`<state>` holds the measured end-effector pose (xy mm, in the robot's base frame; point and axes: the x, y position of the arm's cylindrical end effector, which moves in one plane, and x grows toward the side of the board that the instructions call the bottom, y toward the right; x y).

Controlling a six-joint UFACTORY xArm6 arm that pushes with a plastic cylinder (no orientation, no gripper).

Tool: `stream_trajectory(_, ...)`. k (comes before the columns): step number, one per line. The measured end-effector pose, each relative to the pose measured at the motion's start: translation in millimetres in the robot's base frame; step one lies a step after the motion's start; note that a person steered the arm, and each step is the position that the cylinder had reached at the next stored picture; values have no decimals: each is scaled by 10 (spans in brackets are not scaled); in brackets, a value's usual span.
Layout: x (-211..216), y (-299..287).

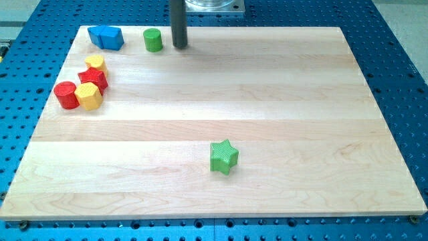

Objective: Drag the green star towards the top center

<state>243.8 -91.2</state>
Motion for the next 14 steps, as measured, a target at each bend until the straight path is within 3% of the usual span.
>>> stream_trajectory(1,0,-685)
stream_trajectory(2,0,-681)
stream_trajectory(3,88,371)
stream_trajectory(4,684,1295)
stream_trajectory(6,2556,1929)
stream_trajectory(7,3262,1537)
stream_trajectory(8,3549,1063)
stream_trajectory(9,3401,1009)
stream_trajectory(11,2503,1051)
stream_trajectory(13,2482,1197)
stream_trajectory(14,2235,1171)
